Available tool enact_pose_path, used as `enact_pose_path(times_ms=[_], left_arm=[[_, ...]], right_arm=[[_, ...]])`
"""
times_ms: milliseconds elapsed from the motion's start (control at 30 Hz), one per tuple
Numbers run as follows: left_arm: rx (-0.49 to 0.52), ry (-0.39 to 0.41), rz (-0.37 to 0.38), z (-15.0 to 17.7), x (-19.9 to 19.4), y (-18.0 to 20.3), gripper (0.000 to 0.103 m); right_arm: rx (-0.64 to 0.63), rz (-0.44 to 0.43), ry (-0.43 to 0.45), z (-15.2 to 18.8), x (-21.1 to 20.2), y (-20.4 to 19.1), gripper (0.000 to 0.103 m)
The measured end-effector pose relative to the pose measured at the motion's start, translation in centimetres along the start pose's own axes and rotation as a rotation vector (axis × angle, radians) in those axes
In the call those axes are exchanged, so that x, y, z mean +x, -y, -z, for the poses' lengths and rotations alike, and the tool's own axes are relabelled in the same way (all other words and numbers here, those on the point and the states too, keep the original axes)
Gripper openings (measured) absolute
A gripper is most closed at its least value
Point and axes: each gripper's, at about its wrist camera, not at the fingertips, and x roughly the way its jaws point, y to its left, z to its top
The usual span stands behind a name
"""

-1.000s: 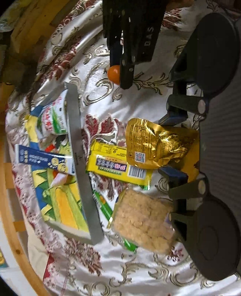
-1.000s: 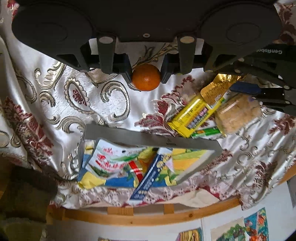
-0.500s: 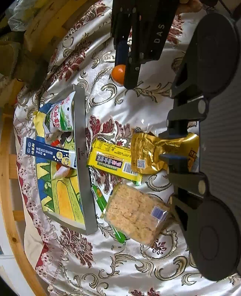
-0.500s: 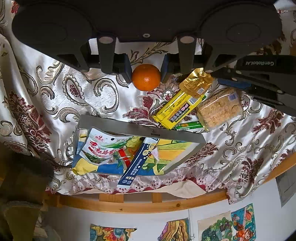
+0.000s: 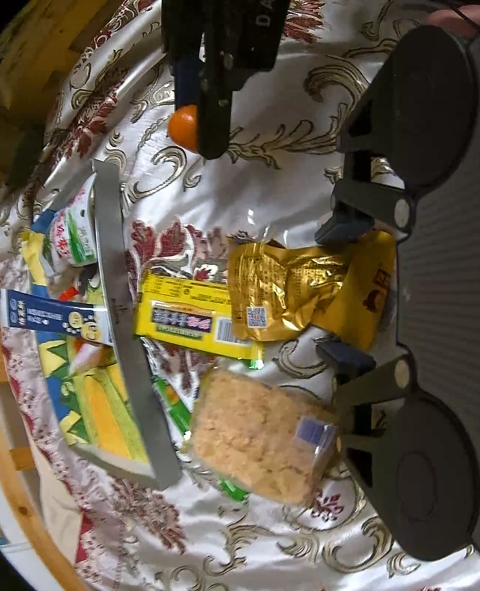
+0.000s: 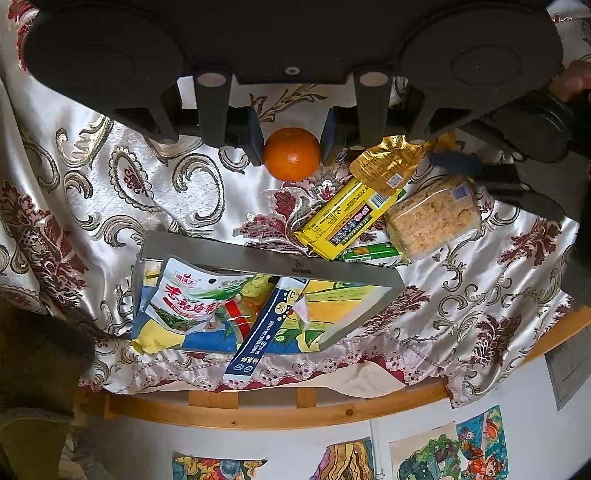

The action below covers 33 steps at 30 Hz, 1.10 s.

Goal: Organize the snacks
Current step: 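Lift the gold pouch and the orange and carry both toward the tray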

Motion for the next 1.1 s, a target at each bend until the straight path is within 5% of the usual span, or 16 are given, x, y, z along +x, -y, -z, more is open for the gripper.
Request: enact_pose_path(times_ms=[633,1100], left_arm=[[0.042,0.004,-0.031,0.3,-0.7,0.9,0.062],[-0.042,0.008,0.012,-0.1,-1.1,-0.5,0.066]], right_arm=[[-0.01,0.01,-0.003,0.0,-0.1,0.1,0.035],[-0.011,0.009,-0.004,-0.1,0.2,0.1,0.035]])
